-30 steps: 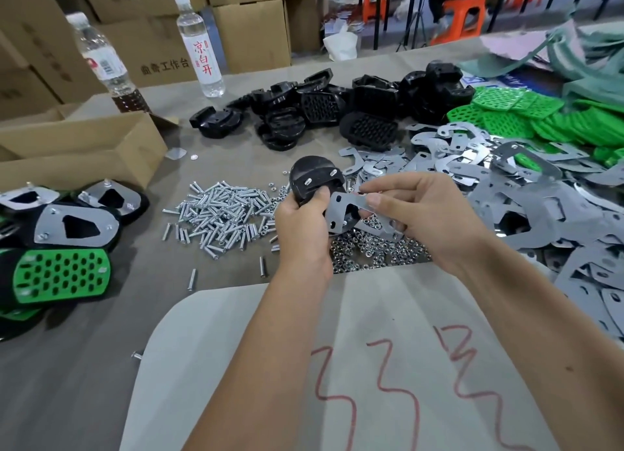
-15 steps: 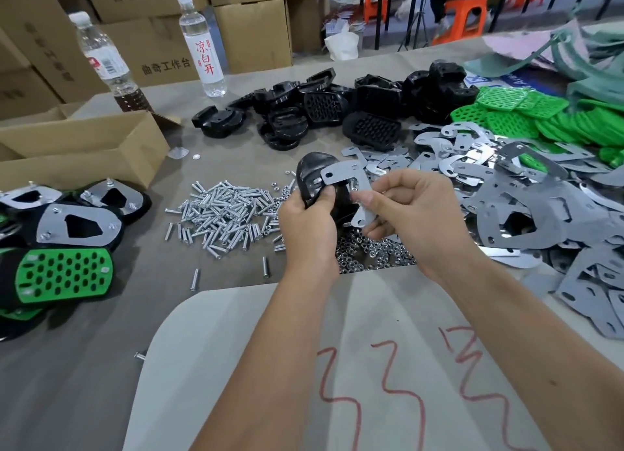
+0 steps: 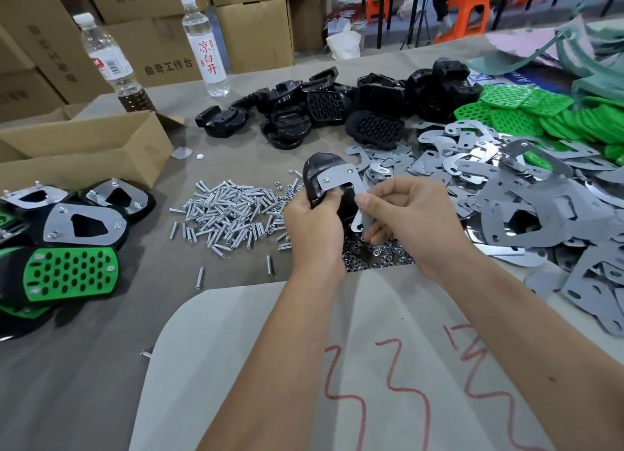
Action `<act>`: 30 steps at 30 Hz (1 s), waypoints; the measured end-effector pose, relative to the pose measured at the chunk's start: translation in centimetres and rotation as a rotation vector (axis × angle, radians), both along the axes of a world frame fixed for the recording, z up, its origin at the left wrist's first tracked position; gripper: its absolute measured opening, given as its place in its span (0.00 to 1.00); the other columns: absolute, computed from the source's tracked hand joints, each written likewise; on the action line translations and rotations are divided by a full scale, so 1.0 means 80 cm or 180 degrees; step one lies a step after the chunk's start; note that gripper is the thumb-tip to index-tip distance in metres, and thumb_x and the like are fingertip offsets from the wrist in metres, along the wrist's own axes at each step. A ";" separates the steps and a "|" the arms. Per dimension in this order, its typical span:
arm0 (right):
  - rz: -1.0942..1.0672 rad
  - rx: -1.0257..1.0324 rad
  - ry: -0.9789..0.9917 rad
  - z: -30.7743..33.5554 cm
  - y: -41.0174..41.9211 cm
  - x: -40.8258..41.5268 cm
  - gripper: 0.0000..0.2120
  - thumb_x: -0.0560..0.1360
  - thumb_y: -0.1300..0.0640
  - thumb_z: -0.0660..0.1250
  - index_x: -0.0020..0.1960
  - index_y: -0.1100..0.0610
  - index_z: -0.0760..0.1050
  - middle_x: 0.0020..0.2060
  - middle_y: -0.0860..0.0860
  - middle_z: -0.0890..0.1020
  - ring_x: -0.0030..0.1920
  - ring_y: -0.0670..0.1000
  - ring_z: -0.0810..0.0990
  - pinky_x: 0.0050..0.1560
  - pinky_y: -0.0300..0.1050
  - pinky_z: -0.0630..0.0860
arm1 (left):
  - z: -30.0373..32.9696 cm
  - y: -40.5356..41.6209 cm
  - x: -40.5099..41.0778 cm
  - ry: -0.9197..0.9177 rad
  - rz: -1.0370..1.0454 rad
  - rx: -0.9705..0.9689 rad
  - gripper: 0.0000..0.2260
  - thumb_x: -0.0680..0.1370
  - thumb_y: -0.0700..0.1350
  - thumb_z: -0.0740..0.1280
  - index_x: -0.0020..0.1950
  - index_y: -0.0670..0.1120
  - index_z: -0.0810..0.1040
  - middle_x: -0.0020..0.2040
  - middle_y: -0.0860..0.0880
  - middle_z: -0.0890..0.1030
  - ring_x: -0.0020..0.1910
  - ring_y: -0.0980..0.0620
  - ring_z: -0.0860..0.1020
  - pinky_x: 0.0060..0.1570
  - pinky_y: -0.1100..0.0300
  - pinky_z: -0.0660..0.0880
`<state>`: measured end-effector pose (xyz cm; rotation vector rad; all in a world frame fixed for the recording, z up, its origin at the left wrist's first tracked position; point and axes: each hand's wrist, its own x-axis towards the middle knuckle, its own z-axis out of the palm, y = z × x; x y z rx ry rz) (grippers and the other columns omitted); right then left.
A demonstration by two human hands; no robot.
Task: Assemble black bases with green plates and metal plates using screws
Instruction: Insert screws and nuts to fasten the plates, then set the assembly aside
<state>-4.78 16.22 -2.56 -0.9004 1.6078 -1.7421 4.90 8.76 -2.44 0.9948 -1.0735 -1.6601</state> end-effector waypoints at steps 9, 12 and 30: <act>0.0298 0.0792 0.0276 0.013 0.003 -0.003 0.17 0.79 0.53 0.73 0.34 0.60 0.80 0.23 0.52 0.77 0.20 0.48 0.71 0.19 0.37 0.63 | 0.005 0.004 0.002 -0.0035 -0.0135 0.0009 0.07 0.81 0.35 0.68 0.46 0.44 0.82 0.52 0.34 0.85 0.54 0.31 0.83 0.62 0.31 0.76; 0.0343 0.0897 0.0201 0.014 0.004 -0.004 0.18 0.80 0.52 0.72 0.34 0.59 0.79 0.23 0.51 0.75 0.20 0.48 0.70 0.20 0.36 0.60 | 0.006 0.005 0.007 -0.0052 -0.0277 -0.0018 0.05 0.80 0.32 0.68 0.49 0.41 0.81 0.55 0.31 0.83 0.55 0.31 0.82 0.62 0.30 0.75; 0.0058 0.0307 -0.0094 0.004 0.007 -0.012 0.19 0.79 0.53 0.74 0.31 0.57 0.77 0.24 0.51 0.77 0.21 0.47 0.72 0.19 0.36 0.65 | 0.018 0.003 0.025 -0.1164 -0.0946 -0.0964 0.05 0.80 0.37 0.67 0.49 0.47 0.81 0.41 0.47 0.84 0.32 0.53 0.83 0.32 0.55 0.81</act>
